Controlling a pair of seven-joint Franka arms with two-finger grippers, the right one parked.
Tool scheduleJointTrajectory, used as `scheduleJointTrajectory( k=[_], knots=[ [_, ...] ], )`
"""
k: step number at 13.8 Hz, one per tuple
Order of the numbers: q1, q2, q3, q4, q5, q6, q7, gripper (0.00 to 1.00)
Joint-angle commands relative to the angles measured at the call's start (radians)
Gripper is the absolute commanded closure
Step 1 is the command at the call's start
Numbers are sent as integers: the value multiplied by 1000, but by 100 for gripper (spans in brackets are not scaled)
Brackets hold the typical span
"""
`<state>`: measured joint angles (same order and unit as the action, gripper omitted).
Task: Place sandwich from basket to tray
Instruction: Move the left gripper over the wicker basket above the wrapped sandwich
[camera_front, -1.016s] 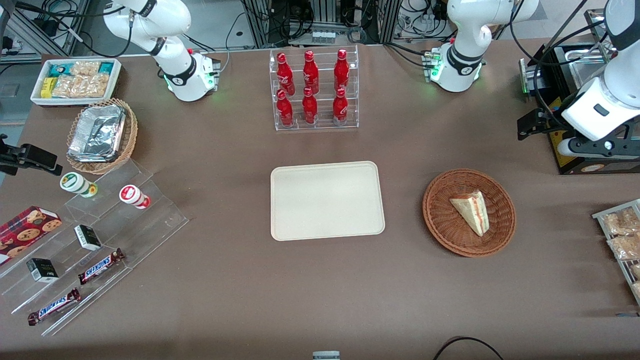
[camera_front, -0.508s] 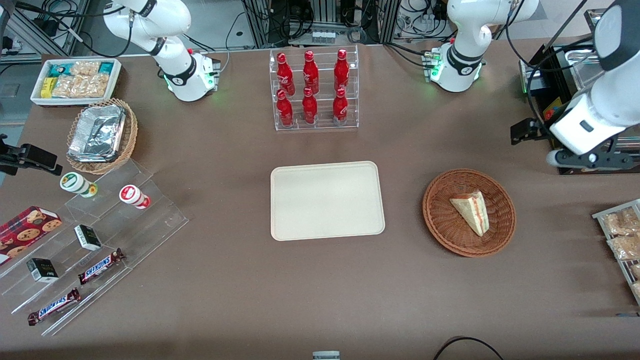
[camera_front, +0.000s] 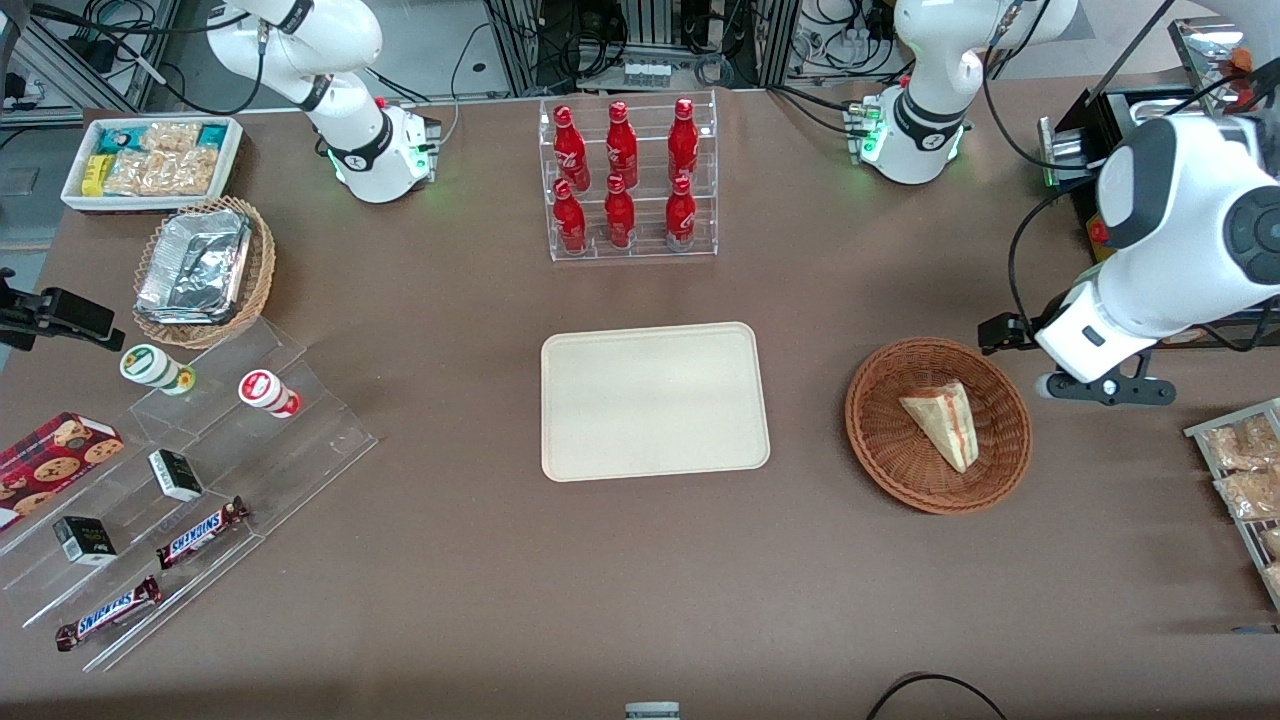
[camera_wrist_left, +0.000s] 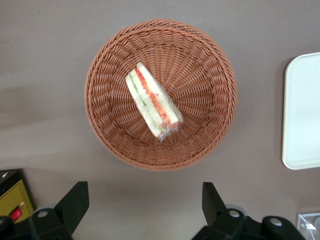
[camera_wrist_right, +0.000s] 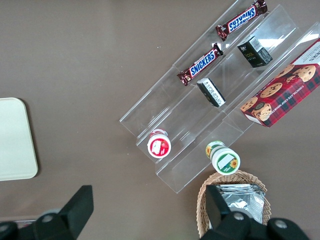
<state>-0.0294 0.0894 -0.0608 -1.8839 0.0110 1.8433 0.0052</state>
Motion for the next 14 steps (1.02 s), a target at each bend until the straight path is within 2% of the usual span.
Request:
scheduleJointTrajectory(
  k=[1,10,14],
  knots=[
    [3,-8,-2,-90,14,112,-1,0],
    [3,50,-2,-218,14,361,-42,0],
    [0,76,-2,-219,14,389,-206,0]
  ],
)
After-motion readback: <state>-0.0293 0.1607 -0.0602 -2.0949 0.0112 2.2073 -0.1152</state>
